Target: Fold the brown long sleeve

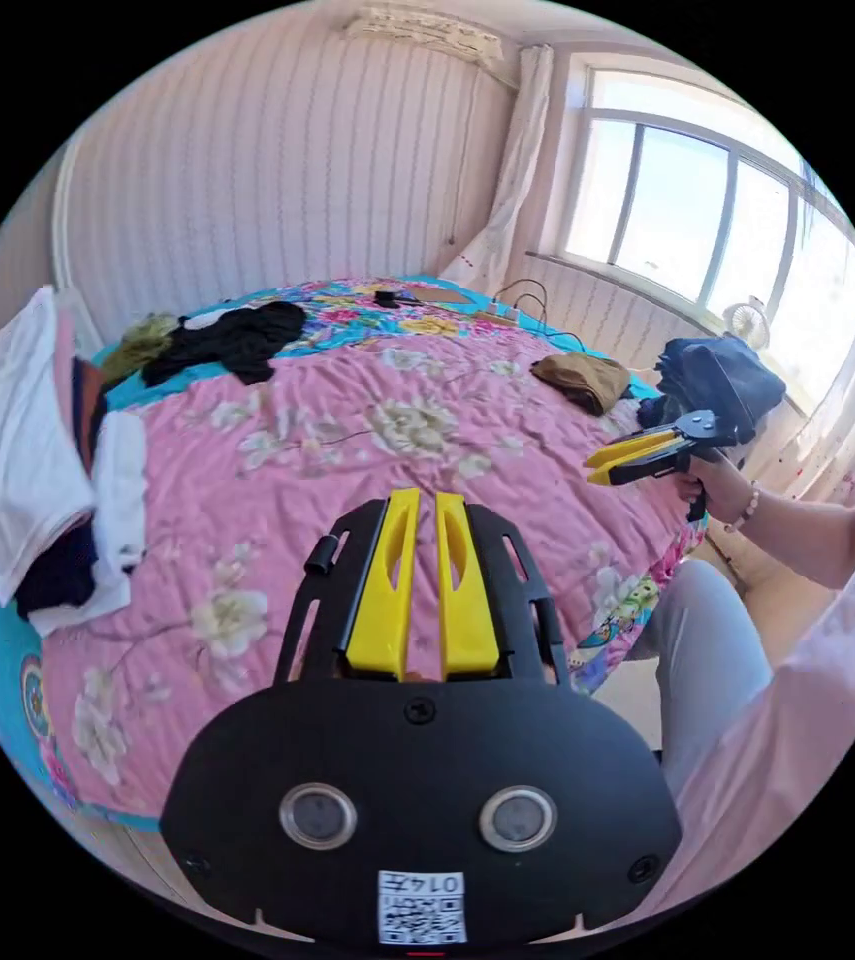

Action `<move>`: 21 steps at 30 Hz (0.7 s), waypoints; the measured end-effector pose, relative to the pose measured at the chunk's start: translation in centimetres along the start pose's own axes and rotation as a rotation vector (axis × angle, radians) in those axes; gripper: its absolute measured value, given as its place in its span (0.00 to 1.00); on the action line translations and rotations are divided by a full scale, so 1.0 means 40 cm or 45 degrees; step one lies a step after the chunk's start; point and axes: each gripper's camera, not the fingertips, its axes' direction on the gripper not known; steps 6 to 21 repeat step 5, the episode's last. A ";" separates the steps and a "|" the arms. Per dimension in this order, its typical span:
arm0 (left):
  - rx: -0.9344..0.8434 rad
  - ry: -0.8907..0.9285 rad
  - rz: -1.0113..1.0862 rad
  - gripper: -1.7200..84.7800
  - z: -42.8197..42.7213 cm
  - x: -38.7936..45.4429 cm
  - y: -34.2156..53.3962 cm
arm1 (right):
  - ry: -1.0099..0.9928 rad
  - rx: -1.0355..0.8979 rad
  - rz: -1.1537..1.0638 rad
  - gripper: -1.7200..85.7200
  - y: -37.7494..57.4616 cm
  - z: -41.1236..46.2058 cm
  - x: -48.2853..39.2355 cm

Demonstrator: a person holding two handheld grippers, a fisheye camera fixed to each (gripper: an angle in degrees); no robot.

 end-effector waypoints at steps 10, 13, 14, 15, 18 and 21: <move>0.082 -0.312 -0.281 0.07 -0.257 -0.171 0.226 | -0.100 0.013 -0.282 0.09 -0.147 0.077 -0.328; 0.082 -0.312 -0.281 0.07 -0.257 -0.171 0.226 | -0.100 0.013 -0.282 0.09 -0.147 0.077 -0.328; 0.082 -0.312 -0.281 0.07 -0.257 -0.171 0.226 | -0.100 0.013 -0.282 0.09 -0.147 0.077 -0.328; 0.082 -0.312 -0.281 0.07 -0.257 -0.171 0.226 | -0.100 0.013 -0.282 0.09 -0.147 0.077 -0.328; 0.082 -0.312 -0.281 0.07 -0.257 -0.171 0.226 | -0.100 0.013 -0.282 0.09 -0.147 0.077 -0.328; 0.082 -0.312 -0.281 0.07 -0.257 -0.171 0.226 | -0.100 0.013 -0.282 0.09 -0.147 0.077 -0.328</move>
